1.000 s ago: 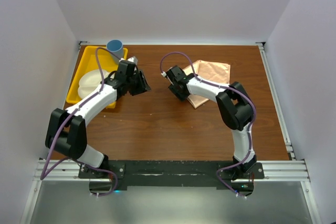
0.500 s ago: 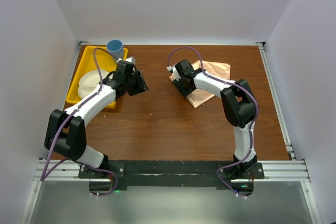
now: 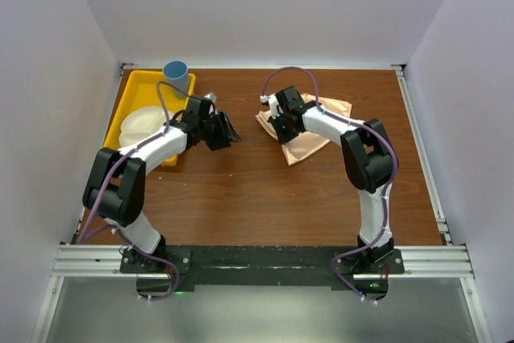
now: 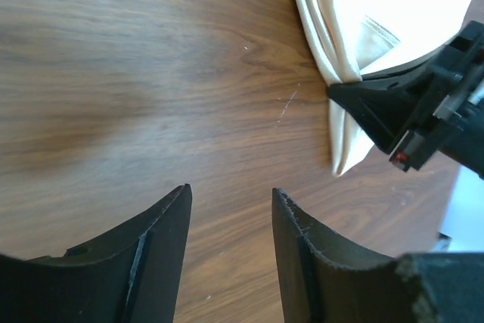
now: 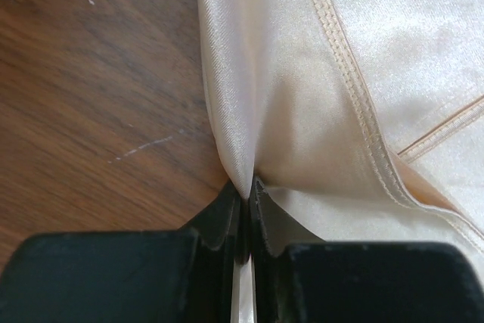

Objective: Fold the napkin, place the utensils inside, and roll it up
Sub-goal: Roll the napkin with the utensil

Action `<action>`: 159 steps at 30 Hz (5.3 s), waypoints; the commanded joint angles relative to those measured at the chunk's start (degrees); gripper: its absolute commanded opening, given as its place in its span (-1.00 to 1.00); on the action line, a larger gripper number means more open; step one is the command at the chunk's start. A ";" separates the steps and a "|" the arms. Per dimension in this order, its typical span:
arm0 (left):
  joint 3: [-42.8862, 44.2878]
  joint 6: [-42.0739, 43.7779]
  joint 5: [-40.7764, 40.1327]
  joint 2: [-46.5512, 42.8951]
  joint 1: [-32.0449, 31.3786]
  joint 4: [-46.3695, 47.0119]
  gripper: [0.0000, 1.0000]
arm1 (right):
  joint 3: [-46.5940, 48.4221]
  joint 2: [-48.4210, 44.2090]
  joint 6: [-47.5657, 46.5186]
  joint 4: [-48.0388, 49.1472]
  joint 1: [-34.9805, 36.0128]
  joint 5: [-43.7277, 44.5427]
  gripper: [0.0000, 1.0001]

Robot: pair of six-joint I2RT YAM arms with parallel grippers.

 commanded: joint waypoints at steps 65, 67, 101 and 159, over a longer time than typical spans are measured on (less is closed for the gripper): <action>26.89 -35.80 -5.50 28.98 -7.46 -26.12 -1.00 | -17.81 -11.22 -0.87 11.97 13.85 21.89 0.33; 26.98 -35.45 -4.97 29.33 -7.37 -26.30 -1.00 | -17.47 -10.09 -2.01 12.06 13.94 22.77 0.27; 13.21 7.45 -5.27 4.74 -6.31 -0.40 0.21 | -15.09 5.20 19.51 12.67 -1.70 -41.01 -1.00; -2.64 -4.60 -6.11 27.75 -7.19 16.07 -1.00 | -12.63 -13.60 0.89 -7.27 5.32 -0.01 0.79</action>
